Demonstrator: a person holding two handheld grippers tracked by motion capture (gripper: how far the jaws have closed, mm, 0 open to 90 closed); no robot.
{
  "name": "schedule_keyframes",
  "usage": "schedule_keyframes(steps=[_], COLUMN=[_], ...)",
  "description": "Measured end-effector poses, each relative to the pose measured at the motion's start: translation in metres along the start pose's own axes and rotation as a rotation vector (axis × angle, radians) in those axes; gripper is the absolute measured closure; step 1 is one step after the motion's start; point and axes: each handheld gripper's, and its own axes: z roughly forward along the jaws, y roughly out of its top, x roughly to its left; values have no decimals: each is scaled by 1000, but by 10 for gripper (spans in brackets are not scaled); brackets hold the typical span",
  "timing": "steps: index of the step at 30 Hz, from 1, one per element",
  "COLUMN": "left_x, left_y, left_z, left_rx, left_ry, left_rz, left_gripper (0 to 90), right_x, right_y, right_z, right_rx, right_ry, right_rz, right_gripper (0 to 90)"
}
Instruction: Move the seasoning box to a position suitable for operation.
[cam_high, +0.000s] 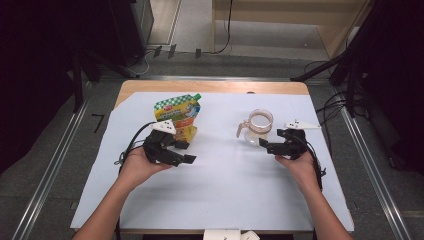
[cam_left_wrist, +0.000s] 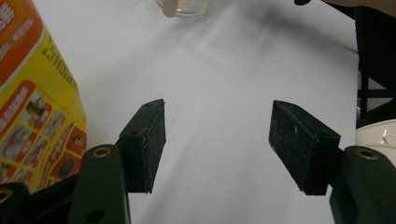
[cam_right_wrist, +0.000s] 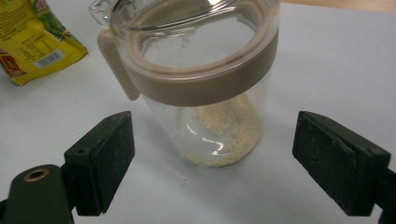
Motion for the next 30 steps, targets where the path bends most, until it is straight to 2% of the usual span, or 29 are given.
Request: schedule_keyframes(steps=[2, 4, 8, 9, 11, 13, 20, 21, 25, 30], left_x=[-2, -2, -1, 0, 2, 2, 2, 3, 3, 2], left_y=[6, 12, 22, 23, 26, 26, 24, 25, 24, 24], left_z=[3, 7, 13, 14, 17, 20, 24, 25, 26, 24], left_rx=[-20, -20, -27, -38, -25, -20, -27, -23, -16, -34], left_ry=[-23, -33, -45, -48, -55, -59, -82, -73, -75, -68], left_rz=[0, 1, 3, -2, -14, -11, 10, 18, 16, 19], left_gripper=[375, 375, 375, 376, 374, 374, 374, 374, 373, 372], right_x=[-1, 1, 5, 6, 9, 10, 14, 15, 15, 16], right_y=[1, 5, 12, 12, 13, 14, 13, 12, 11, 13], right_z=[3, 7, 16, 19, 23, 27, 44, 49, 51, 49], right_rx=[-3, 7, -15, -13, -39, -62, -82, -98, -119, -111], right_ry=[-3, -23, -15, -32, -59, -52, -52, -67, -83, -95], right_rz=[0, -18, -44, -49, -61, -56, -49, -51, -59, -92], right_gripper=[137, 136, 105, 69, 41, 42, 58, 61, 97, 115])
